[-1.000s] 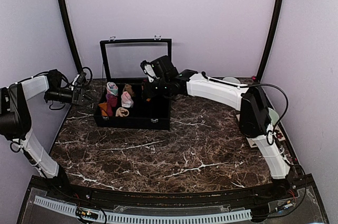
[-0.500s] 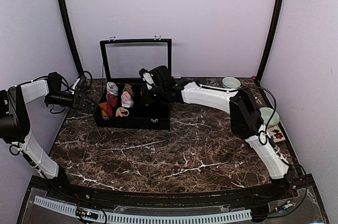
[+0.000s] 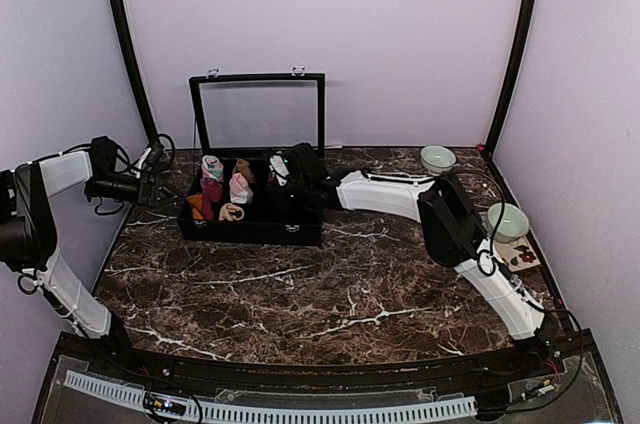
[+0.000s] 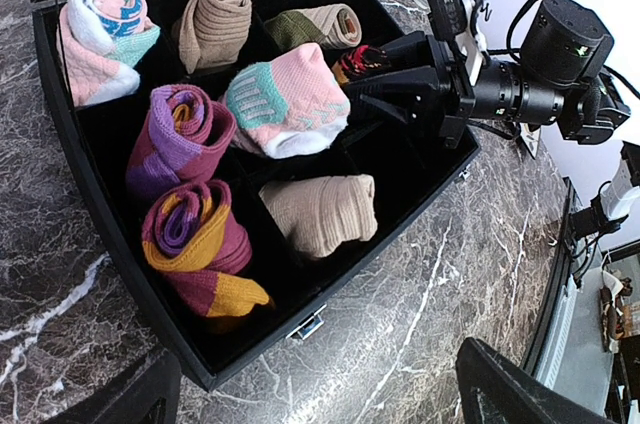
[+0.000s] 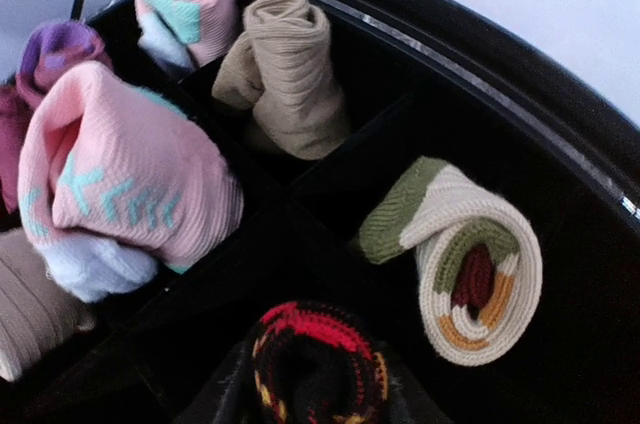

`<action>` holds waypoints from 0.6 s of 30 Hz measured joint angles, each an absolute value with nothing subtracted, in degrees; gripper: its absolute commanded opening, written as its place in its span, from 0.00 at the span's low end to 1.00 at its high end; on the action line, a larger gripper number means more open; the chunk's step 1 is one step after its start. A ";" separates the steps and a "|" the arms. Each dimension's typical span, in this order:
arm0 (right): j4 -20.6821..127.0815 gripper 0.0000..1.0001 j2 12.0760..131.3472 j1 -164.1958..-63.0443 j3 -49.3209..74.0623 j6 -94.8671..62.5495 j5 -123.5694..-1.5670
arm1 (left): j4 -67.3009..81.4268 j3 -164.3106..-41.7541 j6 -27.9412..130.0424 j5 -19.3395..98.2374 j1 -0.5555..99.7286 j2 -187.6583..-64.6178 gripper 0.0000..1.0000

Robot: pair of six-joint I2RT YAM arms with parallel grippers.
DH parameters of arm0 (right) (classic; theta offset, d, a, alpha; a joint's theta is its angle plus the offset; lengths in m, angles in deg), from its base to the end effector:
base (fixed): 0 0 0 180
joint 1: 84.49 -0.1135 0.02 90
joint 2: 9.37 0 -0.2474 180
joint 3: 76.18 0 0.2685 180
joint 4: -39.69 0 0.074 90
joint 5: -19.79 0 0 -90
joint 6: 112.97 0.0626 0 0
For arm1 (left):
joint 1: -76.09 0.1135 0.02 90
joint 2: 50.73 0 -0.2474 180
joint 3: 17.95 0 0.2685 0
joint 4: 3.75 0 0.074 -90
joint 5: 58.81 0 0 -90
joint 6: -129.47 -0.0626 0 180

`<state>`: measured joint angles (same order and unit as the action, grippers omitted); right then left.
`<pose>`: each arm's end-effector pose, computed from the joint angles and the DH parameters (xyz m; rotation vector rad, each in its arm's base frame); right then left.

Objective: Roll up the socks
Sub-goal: Place the sock in the storage box.

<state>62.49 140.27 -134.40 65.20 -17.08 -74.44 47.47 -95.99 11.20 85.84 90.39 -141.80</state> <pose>0.4003 0.4683 0.1296 -0.7647 2.0116 0.4987 0.3364 0.0330 0.2010 0.5366 2.1978 -0.8953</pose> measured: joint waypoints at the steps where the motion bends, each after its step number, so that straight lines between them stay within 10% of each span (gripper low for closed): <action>1: 62.45 0.54 140.27 -134.40 65.20 -16.80 -74.48 | 47.47 -95.99 11.20 85.84 90.39 -141.80 0.99; 18: 64.24 1.00 126.74 -134.40 55.91 -16.60 -75.36 | 45.98 -95.99 11.22 84.20 90.39 -141.76 0.99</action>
<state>64.24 126.74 -134.40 55.91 -16.60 -75.36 45.98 -95.99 11.22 84.20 90.39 -141.76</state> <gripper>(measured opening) 0.893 0.989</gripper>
